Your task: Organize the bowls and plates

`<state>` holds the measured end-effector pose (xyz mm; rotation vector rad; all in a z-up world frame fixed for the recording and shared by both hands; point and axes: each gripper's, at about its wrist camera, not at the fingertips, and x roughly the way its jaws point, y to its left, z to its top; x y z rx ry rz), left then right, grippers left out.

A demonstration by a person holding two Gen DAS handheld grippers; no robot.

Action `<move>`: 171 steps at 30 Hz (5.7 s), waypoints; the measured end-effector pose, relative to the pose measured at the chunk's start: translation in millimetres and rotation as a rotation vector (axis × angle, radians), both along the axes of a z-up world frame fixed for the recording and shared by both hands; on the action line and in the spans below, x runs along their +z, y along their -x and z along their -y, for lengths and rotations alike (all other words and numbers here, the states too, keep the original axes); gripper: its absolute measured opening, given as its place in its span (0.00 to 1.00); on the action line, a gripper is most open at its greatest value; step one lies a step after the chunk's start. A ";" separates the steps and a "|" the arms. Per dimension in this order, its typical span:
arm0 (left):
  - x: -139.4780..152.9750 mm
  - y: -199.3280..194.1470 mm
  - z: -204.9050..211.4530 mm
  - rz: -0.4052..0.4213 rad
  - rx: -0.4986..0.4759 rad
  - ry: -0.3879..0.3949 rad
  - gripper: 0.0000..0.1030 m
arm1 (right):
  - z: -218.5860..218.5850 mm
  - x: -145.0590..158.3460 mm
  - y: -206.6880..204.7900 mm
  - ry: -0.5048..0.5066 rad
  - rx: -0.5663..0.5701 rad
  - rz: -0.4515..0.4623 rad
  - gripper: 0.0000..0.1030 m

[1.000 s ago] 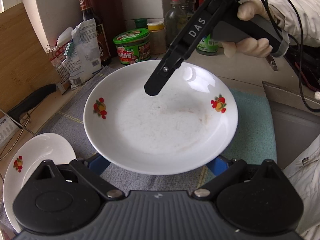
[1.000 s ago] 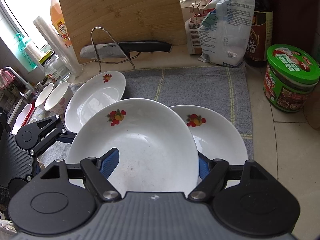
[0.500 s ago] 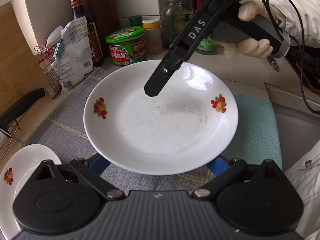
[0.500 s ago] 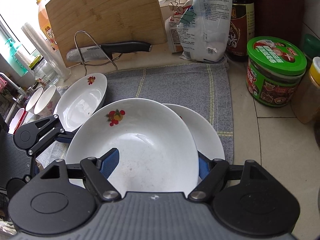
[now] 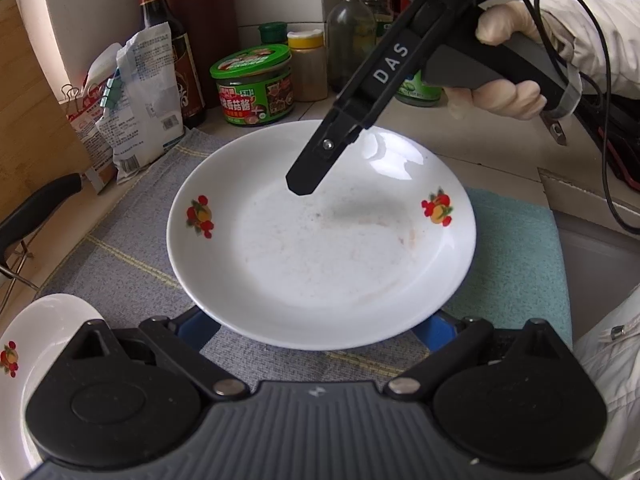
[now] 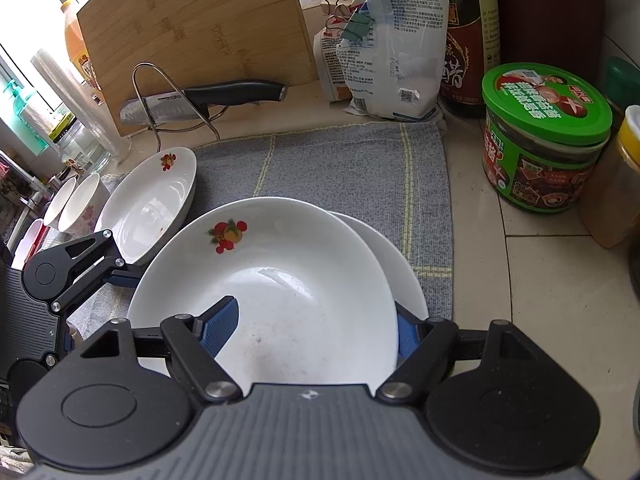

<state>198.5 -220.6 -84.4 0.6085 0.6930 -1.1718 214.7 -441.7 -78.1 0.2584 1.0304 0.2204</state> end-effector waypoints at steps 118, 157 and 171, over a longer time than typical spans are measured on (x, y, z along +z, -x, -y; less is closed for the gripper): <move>16.4 25.1 -49.9 0.016 0.028 -0.017 0.97 | -36.7 20.0 45.0 0.221 -0.091 0.024 1.00; 53.7 -6.8 -230.1 0.043 0.917 0.139 0.99 | -267.6 -0.6 18.9 0.376 0.181 0.193 1.00; 61.0 -52.2 -191.1 0.014 0.851 -0.047 0.99 | -251.5 -32.7 -20.5 0.343 0.202 0.196 1.00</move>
